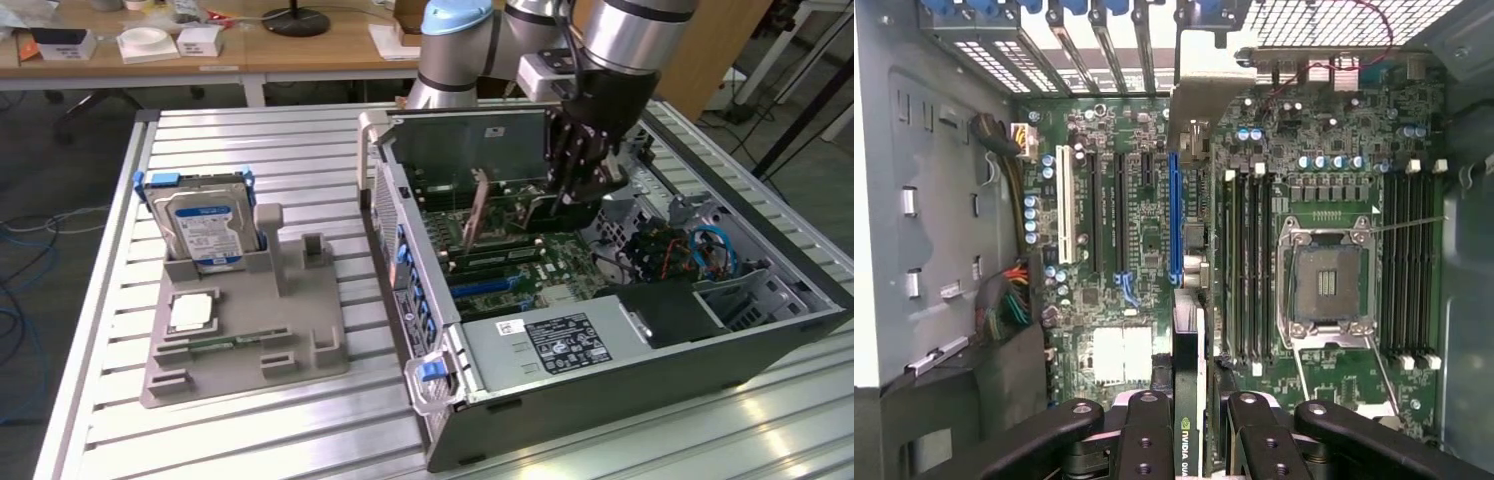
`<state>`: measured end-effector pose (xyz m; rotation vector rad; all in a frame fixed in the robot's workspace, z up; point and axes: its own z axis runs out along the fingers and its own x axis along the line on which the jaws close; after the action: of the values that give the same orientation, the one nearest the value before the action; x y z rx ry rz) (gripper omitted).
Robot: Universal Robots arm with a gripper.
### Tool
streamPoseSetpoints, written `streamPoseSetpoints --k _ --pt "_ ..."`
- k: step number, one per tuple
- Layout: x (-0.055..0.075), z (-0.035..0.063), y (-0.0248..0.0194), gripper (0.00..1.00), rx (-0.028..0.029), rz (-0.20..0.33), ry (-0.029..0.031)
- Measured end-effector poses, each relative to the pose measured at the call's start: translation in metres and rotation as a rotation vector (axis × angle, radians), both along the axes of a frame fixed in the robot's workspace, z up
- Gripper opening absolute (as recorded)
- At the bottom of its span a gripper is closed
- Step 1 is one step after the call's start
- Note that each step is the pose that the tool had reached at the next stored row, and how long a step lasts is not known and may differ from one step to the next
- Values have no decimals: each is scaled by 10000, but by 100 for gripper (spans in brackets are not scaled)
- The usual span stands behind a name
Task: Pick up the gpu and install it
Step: 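Insert the gpu into the slot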
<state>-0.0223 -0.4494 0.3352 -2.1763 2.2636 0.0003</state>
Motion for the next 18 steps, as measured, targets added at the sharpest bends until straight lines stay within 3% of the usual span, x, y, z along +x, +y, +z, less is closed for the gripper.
streamPoseSetpoints --k 18 --pt "-108 -146 -15 26 -2 5 1"
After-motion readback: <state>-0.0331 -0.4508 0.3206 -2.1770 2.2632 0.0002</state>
